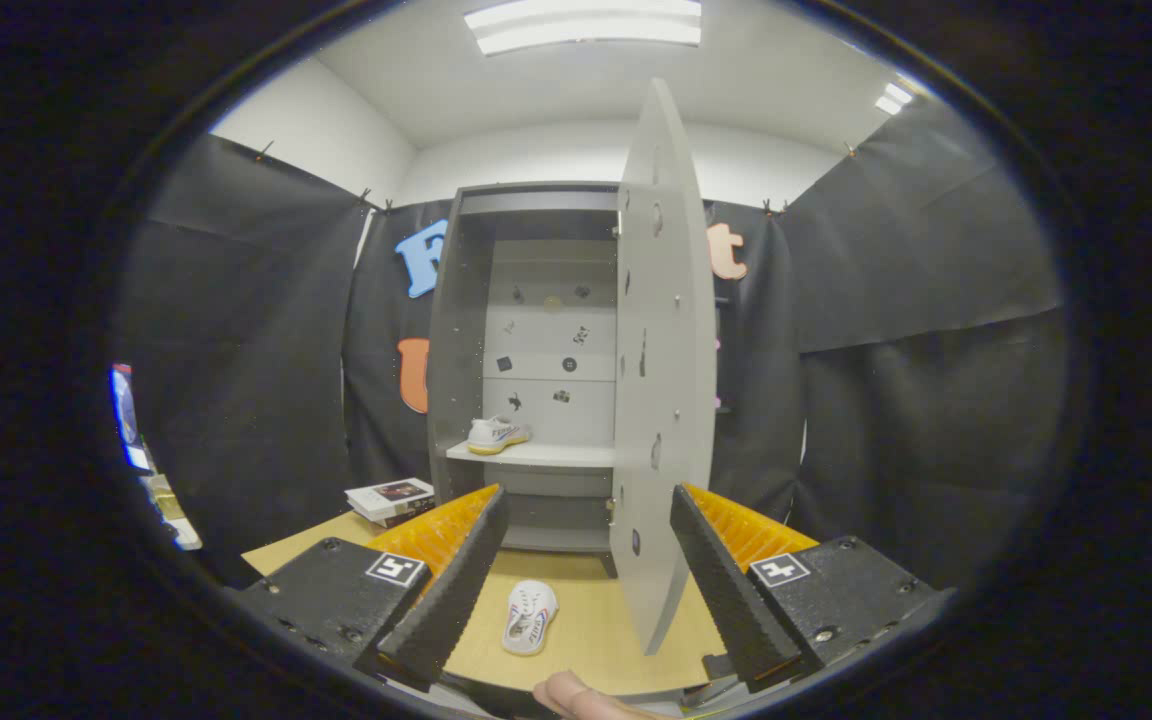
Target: Open the shoe cabinet door, grab the shoes and put them into the shoe cabinet, then close the shoe cabinet door.
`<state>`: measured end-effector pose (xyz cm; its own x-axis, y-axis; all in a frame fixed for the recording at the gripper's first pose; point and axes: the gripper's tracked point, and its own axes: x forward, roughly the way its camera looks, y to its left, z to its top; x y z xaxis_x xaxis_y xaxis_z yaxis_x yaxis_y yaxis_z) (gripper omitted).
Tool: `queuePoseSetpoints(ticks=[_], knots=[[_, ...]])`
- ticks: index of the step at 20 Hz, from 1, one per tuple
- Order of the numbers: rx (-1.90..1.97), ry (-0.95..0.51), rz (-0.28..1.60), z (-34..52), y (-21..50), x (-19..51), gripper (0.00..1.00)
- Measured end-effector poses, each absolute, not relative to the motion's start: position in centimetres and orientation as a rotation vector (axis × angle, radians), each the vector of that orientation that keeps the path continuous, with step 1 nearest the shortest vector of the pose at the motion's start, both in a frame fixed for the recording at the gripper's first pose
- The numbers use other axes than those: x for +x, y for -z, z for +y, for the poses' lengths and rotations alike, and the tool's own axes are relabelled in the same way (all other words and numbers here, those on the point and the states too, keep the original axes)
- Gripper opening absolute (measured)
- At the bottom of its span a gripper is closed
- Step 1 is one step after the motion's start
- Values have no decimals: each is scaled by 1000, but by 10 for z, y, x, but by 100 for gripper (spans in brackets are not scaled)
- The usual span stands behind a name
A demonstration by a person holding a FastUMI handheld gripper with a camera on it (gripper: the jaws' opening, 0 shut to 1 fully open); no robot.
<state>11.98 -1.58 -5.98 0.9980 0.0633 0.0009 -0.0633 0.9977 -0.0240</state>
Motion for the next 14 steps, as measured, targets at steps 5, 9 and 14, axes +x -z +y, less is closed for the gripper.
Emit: queuePoseSetpoints(ticks=[5, 9, 14], knots=[[-7, -75, 17, 4, 90, 134, 100], [-14, -108, 85, 21, 128, 149, 100], [-16, -163, 223, 44, 188, 172, 100]])
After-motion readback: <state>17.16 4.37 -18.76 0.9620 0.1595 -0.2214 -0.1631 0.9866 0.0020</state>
